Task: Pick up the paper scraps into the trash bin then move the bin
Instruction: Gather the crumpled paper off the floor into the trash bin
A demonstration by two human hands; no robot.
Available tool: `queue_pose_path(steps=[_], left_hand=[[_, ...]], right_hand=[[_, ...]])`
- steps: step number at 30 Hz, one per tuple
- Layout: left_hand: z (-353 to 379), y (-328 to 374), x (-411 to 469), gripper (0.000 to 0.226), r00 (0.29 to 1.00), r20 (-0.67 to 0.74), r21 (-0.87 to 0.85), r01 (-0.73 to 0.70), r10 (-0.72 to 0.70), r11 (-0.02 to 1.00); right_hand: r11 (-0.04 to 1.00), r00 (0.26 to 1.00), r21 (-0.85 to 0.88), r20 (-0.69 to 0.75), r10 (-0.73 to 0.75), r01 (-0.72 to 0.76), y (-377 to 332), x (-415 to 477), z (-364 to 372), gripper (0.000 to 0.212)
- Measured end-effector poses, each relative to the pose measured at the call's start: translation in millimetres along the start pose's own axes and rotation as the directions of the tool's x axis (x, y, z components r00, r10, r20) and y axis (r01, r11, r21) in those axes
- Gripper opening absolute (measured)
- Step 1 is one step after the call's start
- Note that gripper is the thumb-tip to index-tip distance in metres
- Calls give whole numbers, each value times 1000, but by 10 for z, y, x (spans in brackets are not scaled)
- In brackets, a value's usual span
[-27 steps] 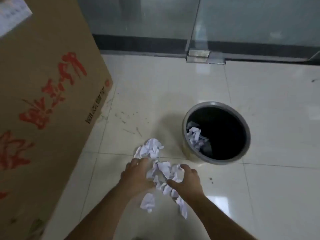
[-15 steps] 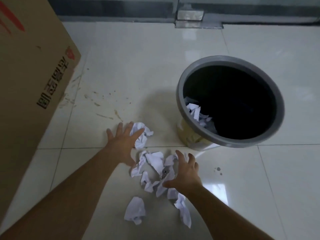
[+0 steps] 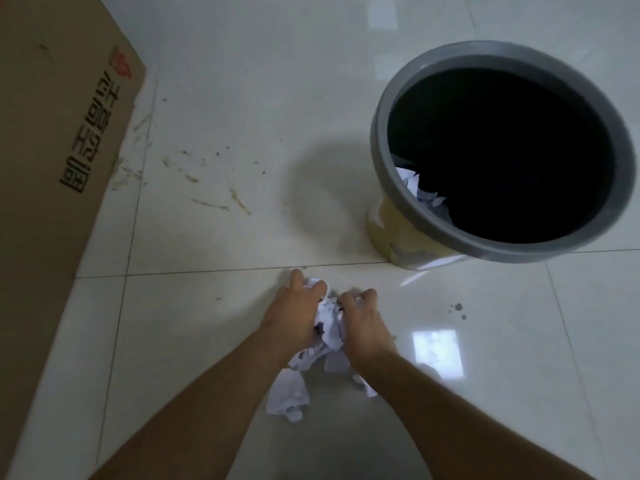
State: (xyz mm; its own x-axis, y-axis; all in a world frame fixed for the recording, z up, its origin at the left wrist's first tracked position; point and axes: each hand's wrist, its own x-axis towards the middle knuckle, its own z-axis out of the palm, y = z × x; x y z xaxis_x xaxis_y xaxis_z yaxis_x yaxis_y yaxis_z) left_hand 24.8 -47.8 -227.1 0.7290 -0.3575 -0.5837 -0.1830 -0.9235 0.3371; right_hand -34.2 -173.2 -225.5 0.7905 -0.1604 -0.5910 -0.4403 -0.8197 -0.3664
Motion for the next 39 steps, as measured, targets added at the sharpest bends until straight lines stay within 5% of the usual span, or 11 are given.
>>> queue_pose_path(steps=[5,9,16,19,25,39], left_hand=[[-144,43,-132,55,997,-63,-298,15,-36,954],[-547,-25,-316,48,971,-220,-418,-7,-94,908],[-1966,217,-640,14,887,-460,-321,-110,-53,941],[-2591,645,-719,44,826,-564,-296,-217,13,930],[-2766,1705,-580,46,786,-604,-390,-440,136,809],[-2329,2338,-242,70,785,-577,-369,-496,225,786]], right_hand=[[974,998,225,-56,-14,26,-194,-12,-161,60],[933,979,312,-151,-139,180,-483,-49,-471,49],[827,871,334,-362,-330,452,-1348,-283,-1622,48],[816,789,241,-497,-361,526,-1432,-440,-2324,56],[874,719,148,-640,-272,462,-838,-657,-3235,56],[908,679,164,-716,-160,387,-16,-520,-3322,52]])
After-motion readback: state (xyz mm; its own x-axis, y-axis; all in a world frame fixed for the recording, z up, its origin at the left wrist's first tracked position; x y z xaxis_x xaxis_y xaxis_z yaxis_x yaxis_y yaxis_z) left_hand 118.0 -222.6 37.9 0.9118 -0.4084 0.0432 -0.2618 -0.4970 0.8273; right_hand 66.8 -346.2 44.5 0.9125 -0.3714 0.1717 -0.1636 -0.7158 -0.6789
